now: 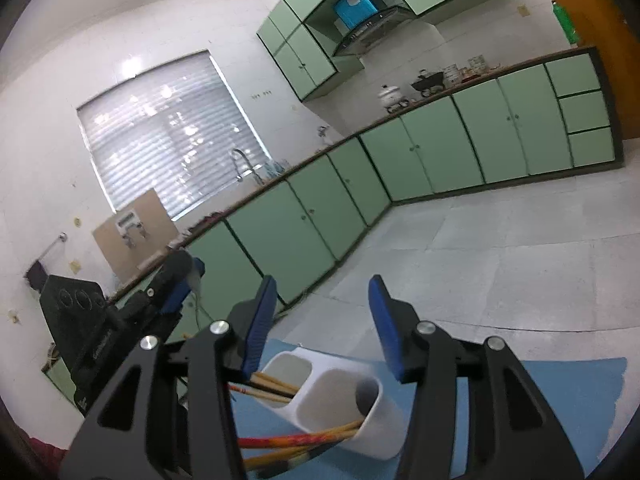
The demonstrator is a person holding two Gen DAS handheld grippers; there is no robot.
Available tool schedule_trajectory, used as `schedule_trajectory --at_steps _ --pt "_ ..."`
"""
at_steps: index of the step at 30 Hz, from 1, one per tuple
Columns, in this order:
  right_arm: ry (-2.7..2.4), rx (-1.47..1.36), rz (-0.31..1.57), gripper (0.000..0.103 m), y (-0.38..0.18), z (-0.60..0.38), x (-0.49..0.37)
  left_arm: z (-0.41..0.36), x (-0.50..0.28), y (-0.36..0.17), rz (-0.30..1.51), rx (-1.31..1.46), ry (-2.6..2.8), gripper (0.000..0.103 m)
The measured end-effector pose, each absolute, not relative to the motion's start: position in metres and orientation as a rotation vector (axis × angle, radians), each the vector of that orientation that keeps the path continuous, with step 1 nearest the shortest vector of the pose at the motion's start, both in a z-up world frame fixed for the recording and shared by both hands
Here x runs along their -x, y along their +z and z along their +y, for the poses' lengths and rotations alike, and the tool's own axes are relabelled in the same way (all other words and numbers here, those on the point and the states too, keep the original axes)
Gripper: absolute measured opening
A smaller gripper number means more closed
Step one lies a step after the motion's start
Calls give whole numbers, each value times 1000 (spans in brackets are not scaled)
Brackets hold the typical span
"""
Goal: Organize utensils
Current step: 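Lift both spoons and lower them into the white holder compartments, then open both grippers and withdraw them from the holder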
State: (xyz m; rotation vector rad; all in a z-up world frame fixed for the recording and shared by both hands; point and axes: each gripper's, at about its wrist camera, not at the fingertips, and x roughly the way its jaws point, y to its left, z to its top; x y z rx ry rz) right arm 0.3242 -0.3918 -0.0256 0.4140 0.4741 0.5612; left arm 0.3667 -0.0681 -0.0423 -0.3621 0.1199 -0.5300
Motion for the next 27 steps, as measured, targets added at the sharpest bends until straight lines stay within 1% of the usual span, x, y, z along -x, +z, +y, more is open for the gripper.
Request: schedule_trajectory --at_steps 4,8,12,18,20,22,27 --pt "520 -408 454 47 -23 -395 -310 -69 -371 -42 129 382 -517 28" --pt "505 -439 443 47 -32 -407 -305 -76 -378 -44 122 409 -516 28" --pt "517 -460 426 47 -41 -416 -304 -94 -383 -50 110 356 -500 29" --pt "536 -466 420 47 -52 -418 -302 -101 -385 -51 82 312 -479 29" --pt "535 -445 424 47 -53 -413 -301 -100 -382 -52 77 308 -476 30" --pt "538 -433 429 47 -53 -410 -301 -99 -381 -52 85 308 -470 35" --pt "539 -413 433 46 -49 -403 -298 -99 -371 -47 84 281 -467 36"
